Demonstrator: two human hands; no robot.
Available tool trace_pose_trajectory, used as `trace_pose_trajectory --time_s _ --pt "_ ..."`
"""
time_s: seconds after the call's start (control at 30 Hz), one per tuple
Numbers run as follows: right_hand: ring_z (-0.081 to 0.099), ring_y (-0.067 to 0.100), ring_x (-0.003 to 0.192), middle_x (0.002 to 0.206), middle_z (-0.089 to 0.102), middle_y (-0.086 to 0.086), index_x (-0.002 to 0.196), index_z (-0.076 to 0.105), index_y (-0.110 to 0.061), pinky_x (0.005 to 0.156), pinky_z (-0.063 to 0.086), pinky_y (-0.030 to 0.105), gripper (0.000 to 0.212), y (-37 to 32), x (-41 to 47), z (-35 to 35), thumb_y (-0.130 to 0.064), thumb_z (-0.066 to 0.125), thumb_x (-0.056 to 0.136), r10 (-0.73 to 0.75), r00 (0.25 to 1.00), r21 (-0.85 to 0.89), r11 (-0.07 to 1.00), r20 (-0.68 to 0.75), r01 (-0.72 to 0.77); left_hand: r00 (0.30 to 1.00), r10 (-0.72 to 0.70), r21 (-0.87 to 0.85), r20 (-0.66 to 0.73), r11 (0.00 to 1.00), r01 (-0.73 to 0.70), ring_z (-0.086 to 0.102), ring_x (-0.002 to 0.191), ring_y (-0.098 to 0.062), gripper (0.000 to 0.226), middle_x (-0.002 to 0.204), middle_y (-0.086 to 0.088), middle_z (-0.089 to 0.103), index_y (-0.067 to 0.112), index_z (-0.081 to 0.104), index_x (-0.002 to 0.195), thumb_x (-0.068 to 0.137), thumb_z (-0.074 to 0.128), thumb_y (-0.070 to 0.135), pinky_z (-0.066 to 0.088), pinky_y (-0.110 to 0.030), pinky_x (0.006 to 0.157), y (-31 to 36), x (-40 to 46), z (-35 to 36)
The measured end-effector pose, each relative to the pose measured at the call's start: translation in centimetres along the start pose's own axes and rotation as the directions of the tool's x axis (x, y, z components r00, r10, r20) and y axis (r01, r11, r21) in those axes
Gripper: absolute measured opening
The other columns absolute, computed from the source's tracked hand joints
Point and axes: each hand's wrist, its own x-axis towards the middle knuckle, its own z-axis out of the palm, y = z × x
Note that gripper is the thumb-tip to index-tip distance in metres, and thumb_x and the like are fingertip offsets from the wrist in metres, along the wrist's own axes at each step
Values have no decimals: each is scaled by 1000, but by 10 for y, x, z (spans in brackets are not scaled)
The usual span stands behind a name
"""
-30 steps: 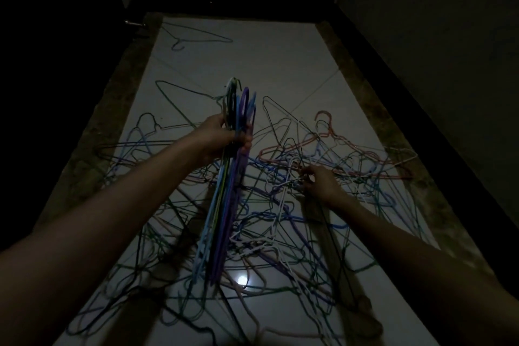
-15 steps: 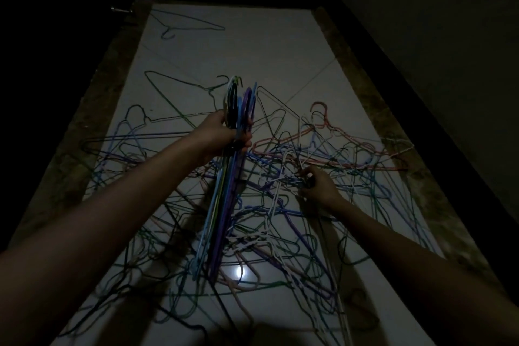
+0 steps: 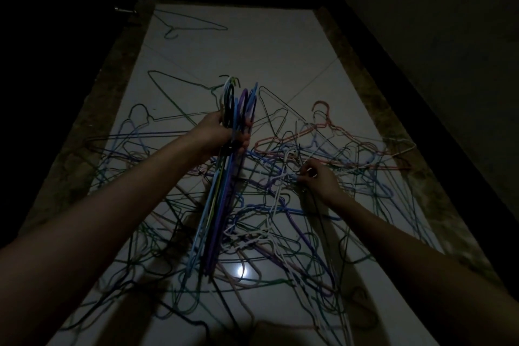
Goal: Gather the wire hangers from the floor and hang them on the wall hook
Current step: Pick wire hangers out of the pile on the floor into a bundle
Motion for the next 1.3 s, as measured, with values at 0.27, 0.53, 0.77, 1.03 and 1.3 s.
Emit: trace_pose_trajectory --time_s 0.27,0.53,0.77,1.03,1.3 --pt "50 14 66 75 53 0 89 51 -8 59 41 26 7 -25 -5 -14 -13 56 91 -110 982 58 991 -156 120 999 -19 5 -36 1000 19 64 69 -19 26 77 -9 61 12 58 87 85 54 -13 57 -27 60 5 -4 2" --pt "52 22 82 89 55 13 98 53 -1 71 41 30 9 -51 3 -57 -9 53 92 -21 917 264 955 -399 136 997 -31 -54 -76 998 27 62 62 -15 28 78 -10 61 7 60 102 85 53 -14 53 -18 48 18 -15 4" --pt "54 15 65 76 57 3 89 50 -18 53 44 18 12 -87 -7 -85 -7 53 90 -152 901 323 898 -405 297 992 -57 -147 -111 988 40 63 71 -18 24 78 -9 62 10 58 85 83 55 -13 52 -19 47 27 -23 -1" --pt "53 19 58 80 61 9 100 56 -13 48 41 21 9 -122 -22 -94 -11 49 94 -245 885 335 859 -396 388 987 -102 -269 -127 961 65 65 74 -20 22 88 -16 64 7 57 94 85 54 -13 56 -22 52 35 -29 -13" --pt "48 12 49 73 59 6 94 54 -10 43 30 18 10 -144 -30 -77 -4 46 91 -194 954 487 826 -229 285 983 -87 -236 -163 971 46 64 70 -19 23 81 -13 64 9 59 87 84 55 -13 57 -24 56 37 -32 -20"
